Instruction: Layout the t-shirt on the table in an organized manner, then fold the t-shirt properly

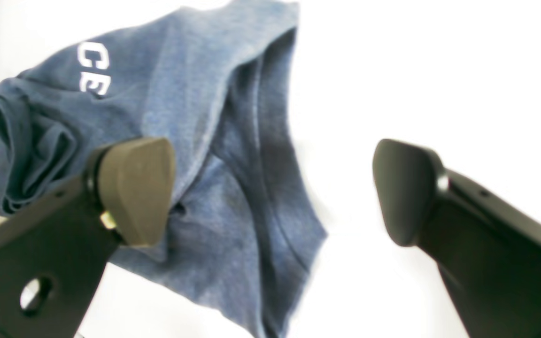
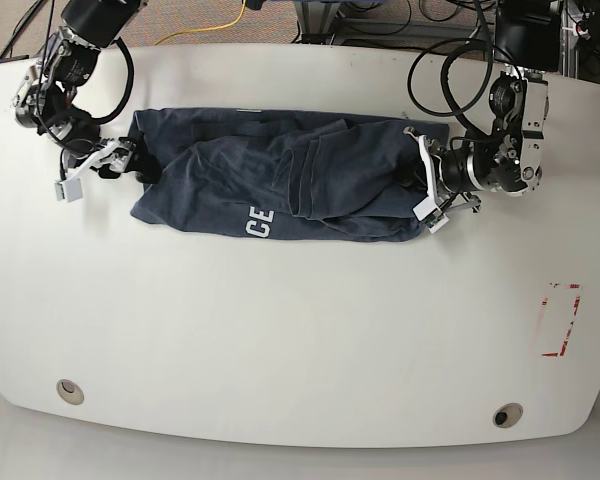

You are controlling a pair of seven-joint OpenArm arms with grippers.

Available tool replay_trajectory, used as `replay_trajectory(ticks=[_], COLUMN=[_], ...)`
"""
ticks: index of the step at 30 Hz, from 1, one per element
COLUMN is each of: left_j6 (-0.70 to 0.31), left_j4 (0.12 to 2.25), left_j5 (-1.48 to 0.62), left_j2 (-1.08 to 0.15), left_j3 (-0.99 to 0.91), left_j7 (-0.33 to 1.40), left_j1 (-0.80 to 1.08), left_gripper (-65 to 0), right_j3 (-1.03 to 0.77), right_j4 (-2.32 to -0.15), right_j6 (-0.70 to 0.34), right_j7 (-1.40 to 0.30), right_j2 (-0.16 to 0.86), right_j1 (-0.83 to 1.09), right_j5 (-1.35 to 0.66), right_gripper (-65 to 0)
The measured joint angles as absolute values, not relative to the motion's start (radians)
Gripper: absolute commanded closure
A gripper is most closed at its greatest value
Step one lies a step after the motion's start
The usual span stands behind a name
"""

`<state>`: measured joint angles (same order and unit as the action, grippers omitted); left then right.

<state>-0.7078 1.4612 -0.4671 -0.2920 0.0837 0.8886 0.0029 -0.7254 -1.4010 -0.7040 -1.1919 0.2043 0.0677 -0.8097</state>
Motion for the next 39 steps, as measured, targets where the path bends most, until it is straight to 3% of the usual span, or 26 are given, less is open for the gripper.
replay_trajectory(ticks=[11,15,18,20,23,28,39], left_j6=[-0.708,-0.708,-0.708,-0.708,-0.708,-0.707,-0.704], left_j4=[1.461,1.461,1.461,1.461,1.461,1.464,1.464], left_j5=[-0.468,-0.467,-0.467,-0.468,-0.467,-0.468,-0.466], left_j2=[-0.292,-0.292,-0.292,-0.292,-0.292,-0.29,-0.243], left_j3=[0.083,0.084,0.084,0.084,0.084,0.086,0.115], left_j7=[0.885,0.886,0.889,0.888,0.888,0.878,0.883], left_j1=[0.003,0.003,0.003,0.003,0.004,0.012,0.012], left_gripper=[-3.1,-3.1,-3.1,-3.1,-3.1,-3.1,-3.1], right_j3=[-0.604,-0.607,-0.609,-0.609,-0.609,-0.607,-0.607], right_j4=[-1.478,-1.478,-1.479,-1.48,-1.489,-1.538,-1.889], right_j6=[-0.707,-0.707,-0.706,-0.705,-0.695,-0.695,-0.696], right_j7=[-1.19,-1.198,-1.2,-1.208,-1.228,-1.251,-1.339], right_j2=[0.072,0.07,0.07,0.073,0.075,0.089,0.084], right_j1=[0.072,0.071,0.07,0.07,0.075,0.09,0.143], right_j5=[-0.816,-0.816,-0.79,-0.761,-0.726,-0.719,-0.726], right_gripper=[-65.0,-57.9,-38.0,-19.2,0.0,-4.8,-1.0])
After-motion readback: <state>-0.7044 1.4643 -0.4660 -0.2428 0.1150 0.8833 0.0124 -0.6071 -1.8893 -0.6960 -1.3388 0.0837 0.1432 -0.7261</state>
